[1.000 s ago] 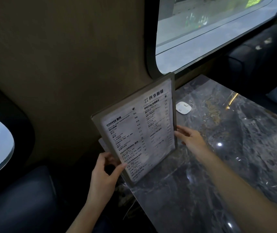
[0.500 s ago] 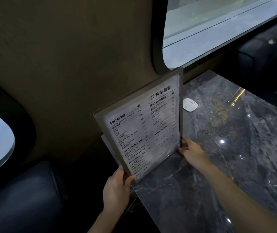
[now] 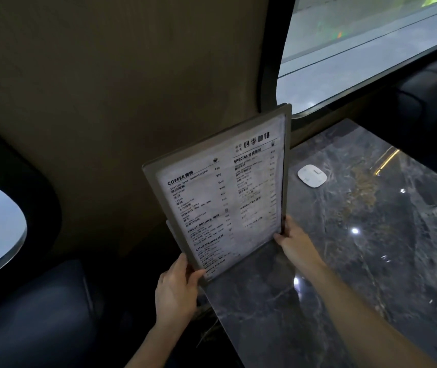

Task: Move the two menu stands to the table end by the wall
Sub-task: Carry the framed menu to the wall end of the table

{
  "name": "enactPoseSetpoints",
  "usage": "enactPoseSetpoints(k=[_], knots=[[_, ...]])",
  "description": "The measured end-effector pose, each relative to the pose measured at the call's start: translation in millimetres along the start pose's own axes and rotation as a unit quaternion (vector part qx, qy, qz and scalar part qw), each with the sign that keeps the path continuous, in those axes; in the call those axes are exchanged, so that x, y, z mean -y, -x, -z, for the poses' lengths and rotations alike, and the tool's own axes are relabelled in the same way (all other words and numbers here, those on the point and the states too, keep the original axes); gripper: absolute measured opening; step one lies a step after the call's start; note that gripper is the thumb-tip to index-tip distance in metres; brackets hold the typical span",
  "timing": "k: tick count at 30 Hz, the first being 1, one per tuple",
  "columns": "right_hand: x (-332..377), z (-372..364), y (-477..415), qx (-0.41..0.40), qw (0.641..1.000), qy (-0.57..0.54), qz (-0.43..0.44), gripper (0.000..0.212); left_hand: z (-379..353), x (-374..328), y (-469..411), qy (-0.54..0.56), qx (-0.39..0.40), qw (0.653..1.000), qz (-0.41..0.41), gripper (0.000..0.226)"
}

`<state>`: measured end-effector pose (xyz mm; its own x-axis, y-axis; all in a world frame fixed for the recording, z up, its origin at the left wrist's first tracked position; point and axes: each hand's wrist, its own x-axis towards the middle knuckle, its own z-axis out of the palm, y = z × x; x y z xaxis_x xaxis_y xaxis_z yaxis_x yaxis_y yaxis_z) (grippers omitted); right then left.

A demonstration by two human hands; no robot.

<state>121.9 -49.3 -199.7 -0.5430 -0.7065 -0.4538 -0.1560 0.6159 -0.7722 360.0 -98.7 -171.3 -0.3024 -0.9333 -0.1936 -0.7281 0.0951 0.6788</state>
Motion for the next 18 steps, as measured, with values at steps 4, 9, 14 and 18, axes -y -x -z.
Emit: enactPoseSetpoints(k=[4,9,14,18], knots=[[14,-5,-8,0.006,1.000,-0.030,-0.004,0.041,2,0,-11,0.012,-0.013,1.000,-0.004,0.016],[24,-17,-24,0.009,0.999,-0.034,0.010,0.044,8,3,-30,0.027,-0.040,0.999,0.001,0.022],[37,-23,-28,0.005,0.999,-0.039,0.017,0.042,14,9,-49,0.017,-0.032,0.999,0.021,0.022],[41,-25,-33,0.021,0.998,-0.046,0.025,0.044,16,11,-59,0.014,-0.033,0.999,0.027,0.026]])
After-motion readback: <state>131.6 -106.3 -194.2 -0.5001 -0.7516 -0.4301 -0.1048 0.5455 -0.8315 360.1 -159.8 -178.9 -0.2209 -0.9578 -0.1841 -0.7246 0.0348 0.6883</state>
